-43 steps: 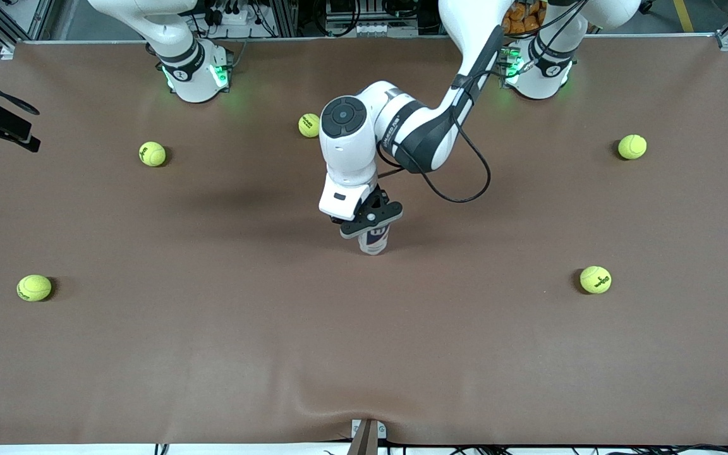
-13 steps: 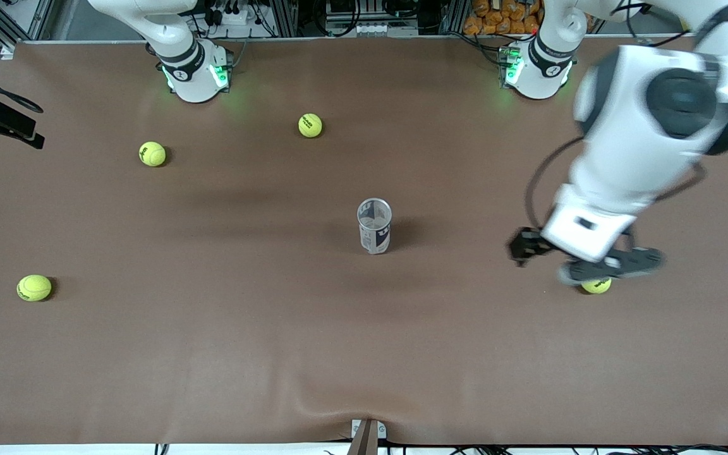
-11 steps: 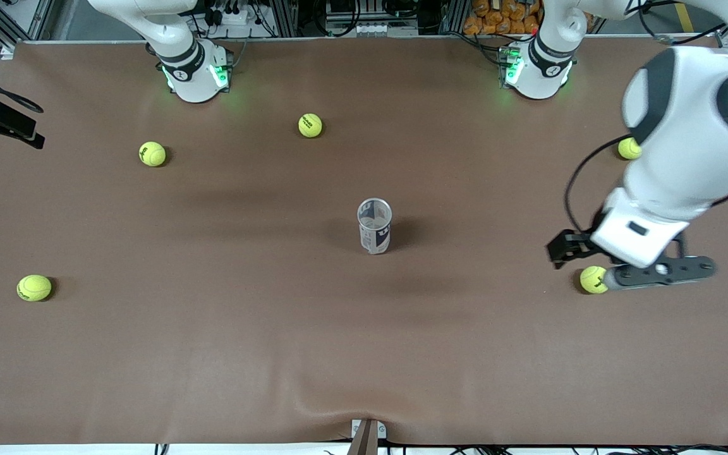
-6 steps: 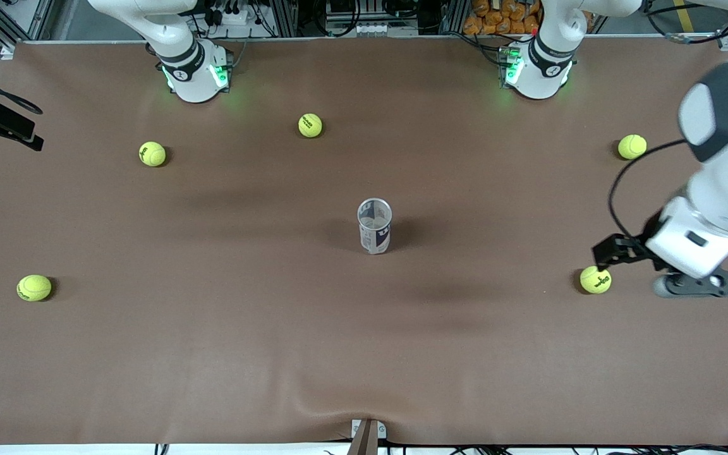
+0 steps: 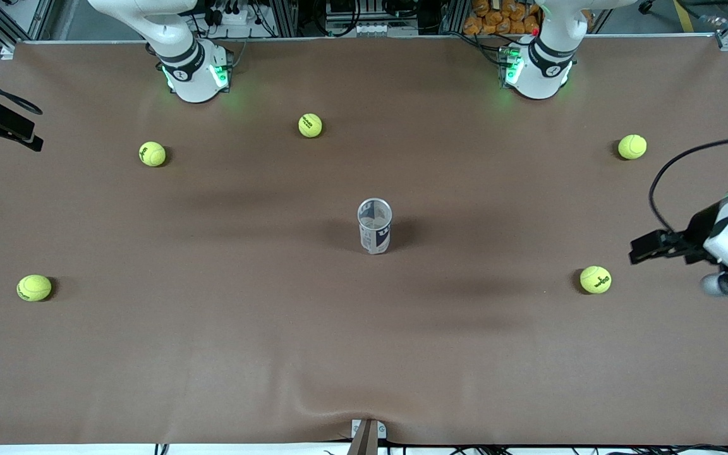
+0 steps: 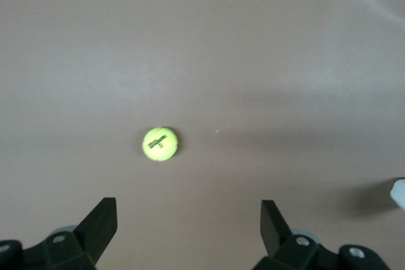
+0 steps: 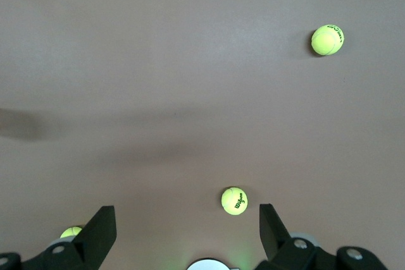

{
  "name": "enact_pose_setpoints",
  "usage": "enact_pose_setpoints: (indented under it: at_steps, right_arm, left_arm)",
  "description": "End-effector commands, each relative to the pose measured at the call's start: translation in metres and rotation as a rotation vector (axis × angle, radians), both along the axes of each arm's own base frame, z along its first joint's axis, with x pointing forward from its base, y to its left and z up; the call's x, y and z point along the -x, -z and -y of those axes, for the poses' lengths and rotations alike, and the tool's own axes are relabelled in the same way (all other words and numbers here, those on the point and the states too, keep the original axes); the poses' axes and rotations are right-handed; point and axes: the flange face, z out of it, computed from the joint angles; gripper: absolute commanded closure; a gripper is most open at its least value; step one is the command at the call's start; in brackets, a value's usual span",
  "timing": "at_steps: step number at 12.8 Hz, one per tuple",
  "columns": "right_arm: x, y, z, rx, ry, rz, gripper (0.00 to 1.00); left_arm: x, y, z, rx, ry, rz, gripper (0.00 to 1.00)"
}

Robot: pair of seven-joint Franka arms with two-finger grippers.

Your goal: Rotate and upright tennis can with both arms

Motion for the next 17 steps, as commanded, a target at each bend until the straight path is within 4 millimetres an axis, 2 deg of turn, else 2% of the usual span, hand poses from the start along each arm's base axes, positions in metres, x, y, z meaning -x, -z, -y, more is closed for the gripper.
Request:
enact_pose_setpoints:
  at_steps: [1,2,4,5,6,7,8,10,14,17]
  right_arm:
    - [-0.001,-0.003,-0.001,-0.007,-0.004,0.006,0.0]
    - [-0.001,-0.003,-0.001,-0.007,-0.004,0.006,0.0]
    - [-0.001,-0.003,-0.001,-0.007,-0.005,0.006,0.0]
    - [-0.001,-0.003,-0.001,-0.007,-0.004,0.006,0.0]
    - [-0.001,-0.003,-0.001,-0.007,-0.004,0.006,0.0]
    - [-0.001,-0.003,-0.001,-0.007,-0.004,0.006,0.0]
    - [-0.001,-0.003,-0.001,-0.007,-0.005,0.006,0.0]
    - [-0.001,-0.003,-0.001,-0.007,-0.007,0.006,0.0]
    - [-0.001,-0.003,0.0,-0.008,-0.012,0.003,0.0]
    - [-0.001,-0.003,0.001,-0.008,-0.01,0.002,0.0]
  left_arm:
    - [0.035,-0.055,-0.013,-0.068,-0.047,0.03,0.0]
    - [0.049,-0.066,-0.018,-0.071,-0.059,0.005,0.0]
    - [0.063,-0.085,-0.012,-0.065,-0.055,0.022,0.0]
    - [0.064,-0.08,-0.01,-0.061,-0.052,0.01,0.0]
    - [0.062,-0.06,-0.013,-0.027,-0.066,-0.027,0.0]
    - [0.054,-0.037,-0.031,0.013,-0.099,-0.031,0.0]
    - [0.051,-0.026,-0.037,0.015,-0.099,-0.023,0.0]
    - [0.05,-0.022,-0.054,0.018,-0.105,-0.029,0.0]
    - [0.046,-0.026,-0.056,0.026,-0.059,0.002,0.0]
    - [0.052,-0.041,-0.053,0.026,-0.064,0.026,0.0]
